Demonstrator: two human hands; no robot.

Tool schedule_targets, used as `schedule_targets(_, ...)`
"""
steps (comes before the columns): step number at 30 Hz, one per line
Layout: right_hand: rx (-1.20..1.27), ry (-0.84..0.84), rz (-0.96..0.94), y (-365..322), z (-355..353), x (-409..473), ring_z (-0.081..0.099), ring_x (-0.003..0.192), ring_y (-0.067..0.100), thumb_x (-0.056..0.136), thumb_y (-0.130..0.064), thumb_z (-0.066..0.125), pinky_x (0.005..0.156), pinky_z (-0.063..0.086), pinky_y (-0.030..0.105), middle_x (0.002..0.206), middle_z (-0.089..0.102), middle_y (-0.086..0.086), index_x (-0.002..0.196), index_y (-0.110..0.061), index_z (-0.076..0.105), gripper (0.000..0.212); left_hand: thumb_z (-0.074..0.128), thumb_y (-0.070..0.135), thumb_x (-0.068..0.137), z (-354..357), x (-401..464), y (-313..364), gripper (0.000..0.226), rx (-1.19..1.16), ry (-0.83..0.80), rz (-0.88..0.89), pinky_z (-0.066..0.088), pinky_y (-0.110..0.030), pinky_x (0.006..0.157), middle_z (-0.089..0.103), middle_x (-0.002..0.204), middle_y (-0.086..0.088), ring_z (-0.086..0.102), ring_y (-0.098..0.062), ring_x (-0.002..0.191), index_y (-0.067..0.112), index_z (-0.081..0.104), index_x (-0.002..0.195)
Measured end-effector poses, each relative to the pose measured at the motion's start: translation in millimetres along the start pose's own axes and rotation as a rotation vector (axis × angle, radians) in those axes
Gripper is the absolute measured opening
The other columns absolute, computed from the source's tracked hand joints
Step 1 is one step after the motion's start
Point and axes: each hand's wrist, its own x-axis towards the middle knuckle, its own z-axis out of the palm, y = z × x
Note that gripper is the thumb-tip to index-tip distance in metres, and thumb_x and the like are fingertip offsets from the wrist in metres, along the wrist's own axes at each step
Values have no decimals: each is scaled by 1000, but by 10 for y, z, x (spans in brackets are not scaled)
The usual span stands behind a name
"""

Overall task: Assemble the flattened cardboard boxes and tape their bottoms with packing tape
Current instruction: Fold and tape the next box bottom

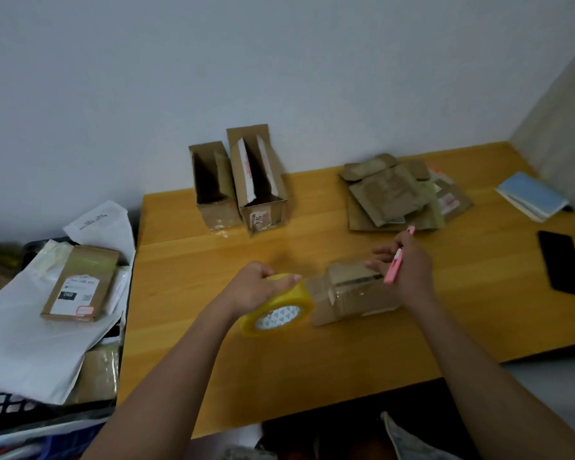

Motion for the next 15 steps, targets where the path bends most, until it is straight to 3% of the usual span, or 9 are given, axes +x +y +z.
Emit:
schedule_targets(2, -52, 60, -4, 40, -154, 14, 63, 74, 9, 80, 1, 75, 53, 50, 15, 91, 64, 10, 81, -12, 42, 35, 67, 62, 79, 124, 78, 107, 60, 144, 21, -32, 31, -26, 50, 23, 60, -3, 29, -16, 49, 13, 35, 64)
schedule_targets(4, -78, 61, -55, 121, -364, 39, 64, 75, 8, 75, 1, 80, 57, 51, 16, 89, 65, 8, 82, -13, 42, 41, 65, 68, 76, 245, 122, 196, 59, 289, 44, -62, 44, -34, 61, 40, 63, -5, 44, -21, 57, 12, 50, 69)
schedule_targets(5, -85, 63, -62, 138, -434, 64, 64, 75, 9, 74, 0, 81, 59, 50, 17, 88, 65, 7, 79, -16, 41, 43, 64, 68, 77, 304, 133, 241, 57, 343, 47, -64, 49, -39, 71, 52, 73, -7, 54, -24, 67, 11, 60, 80)
schedule_targets(7, -93, 62, -62, 211, -525, 107, 65, 77, 11, 74, -2, 81, 61, 47, 15, 85, 64, 5, 75, -22, 38, 48, 64, 66, 78, 408, 149, 321, 62, 360, 60, -37, 49, -39, 81, 63, 102, -8, 60, -24, 89, 12, 63, 109)
schedule_targets(11, -71, 63, -70, 367, -691, 161, 64, 78, 9, 75, -1, 80, 62, 49, 13, 84, 64, 3, 73, -21, 37, 47, 66, 60, 79, 573, 216, 430, 46, 367, 52, 49, 44, -35, 71, 49, 90, 1, 49, -16, 76, 23, 56, 104)
schedule_targets(15, -125, 58, -81, 533, -730, 231, 60, 75, 3, 76, 0, 78, 57, 44, 5, 85, 63, 6, 72, -24, 36, 48, 73, 58, 72, 701, 322, 466, 51, 435, -9, 26, 46, -38, 73, 50, 94, 0, 49, -21, 84, 25, 52, 105)
